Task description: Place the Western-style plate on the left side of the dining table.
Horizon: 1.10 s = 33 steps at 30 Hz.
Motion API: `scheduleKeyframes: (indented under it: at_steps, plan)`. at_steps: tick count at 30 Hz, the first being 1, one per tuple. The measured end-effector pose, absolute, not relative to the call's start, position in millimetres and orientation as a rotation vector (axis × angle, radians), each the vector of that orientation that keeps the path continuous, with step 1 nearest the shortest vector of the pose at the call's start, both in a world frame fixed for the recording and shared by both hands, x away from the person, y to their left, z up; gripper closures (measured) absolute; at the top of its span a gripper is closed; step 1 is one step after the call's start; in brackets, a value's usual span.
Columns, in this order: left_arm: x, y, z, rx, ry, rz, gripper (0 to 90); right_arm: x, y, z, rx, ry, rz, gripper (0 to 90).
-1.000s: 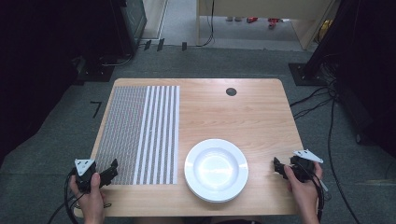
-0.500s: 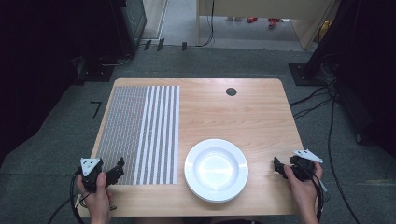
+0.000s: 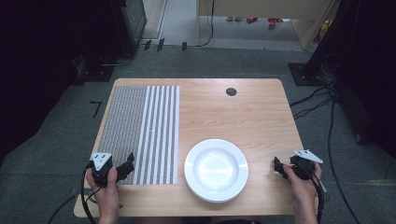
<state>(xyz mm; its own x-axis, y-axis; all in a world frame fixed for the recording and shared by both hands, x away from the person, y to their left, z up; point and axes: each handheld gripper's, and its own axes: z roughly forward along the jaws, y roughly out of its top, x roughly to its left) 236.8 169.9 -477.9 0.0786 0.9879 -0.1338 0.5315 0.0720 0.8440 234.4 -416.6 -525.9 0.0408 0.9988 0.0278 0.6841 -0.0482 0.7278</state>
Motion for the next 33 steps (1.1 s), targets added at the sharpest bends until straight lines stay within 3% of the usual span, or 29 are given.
scheduleKeyframes:
  at_steps: [33]
  plan:
    - [242,101,-483,1.669,1.383,0.528,18.5,232,-410,-522,1.847,1.683,0.745,9.0]
